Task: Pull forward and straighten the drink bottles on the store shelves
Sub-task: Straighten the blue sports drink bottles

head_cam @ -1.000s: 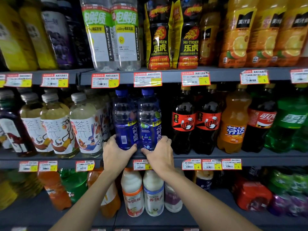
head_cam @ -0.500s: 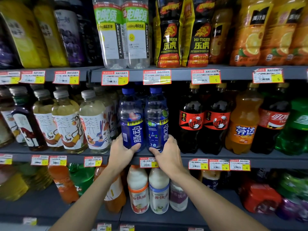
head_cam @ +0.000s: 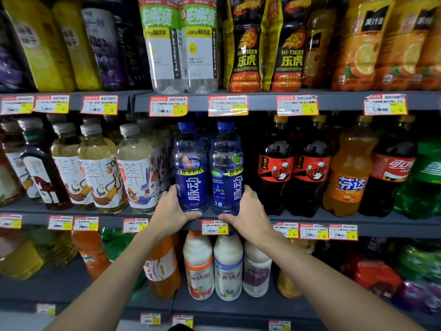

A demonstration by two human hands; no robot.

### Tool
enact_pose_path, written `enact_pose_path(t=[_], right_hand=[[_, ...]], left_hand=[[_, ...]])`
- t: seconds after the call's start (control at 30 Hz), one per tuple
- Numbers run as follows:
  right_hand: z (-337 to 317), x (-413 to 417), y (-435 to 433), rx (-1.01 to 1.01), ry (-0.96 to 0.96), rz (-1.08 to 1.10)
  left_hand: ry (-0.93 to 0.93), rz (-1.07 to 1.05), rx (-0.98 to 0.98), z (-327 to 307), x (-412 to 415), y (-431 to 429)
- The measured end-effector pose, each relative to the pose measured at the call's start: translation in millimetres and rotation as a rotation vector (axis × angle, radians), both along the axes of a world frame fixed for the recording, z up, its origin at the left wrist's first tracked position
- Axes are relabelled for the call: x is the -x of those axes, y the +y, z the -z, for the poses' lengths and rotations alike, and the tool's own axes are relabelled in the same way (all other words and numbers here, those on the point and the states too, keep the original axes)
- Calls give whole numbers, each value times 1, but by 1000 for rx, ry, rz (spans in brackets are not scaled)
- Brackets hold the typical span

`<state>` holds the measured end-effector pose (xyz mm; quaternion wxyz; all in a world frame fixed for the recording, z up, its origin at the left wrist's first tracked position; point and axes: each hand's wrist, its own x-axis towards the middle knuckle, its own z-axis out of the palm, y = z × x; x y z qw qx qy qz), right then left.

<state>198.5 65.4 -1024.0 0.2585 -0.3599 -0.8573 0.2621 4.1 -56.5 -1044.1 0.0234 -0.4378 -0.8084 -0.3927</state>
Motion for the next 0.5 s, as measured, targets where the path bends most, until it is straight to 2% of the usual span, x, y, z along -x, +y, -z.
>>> enact_pose_path(t=[0.1,0.2,0.4,0.5], right_hand=[[-3,1,1,-108,-115,24],[-1,4,-1,-139,-109,68],[0,-1,13,14,-60,-62],[1,-1,14,-8,-55,-96]], left_hand=[[-10,36,48,-5,5,3],[-14,50,86,-8,8,5],[0,36,74,-5,6,-1],[-22,39,89,-5,6,1]])
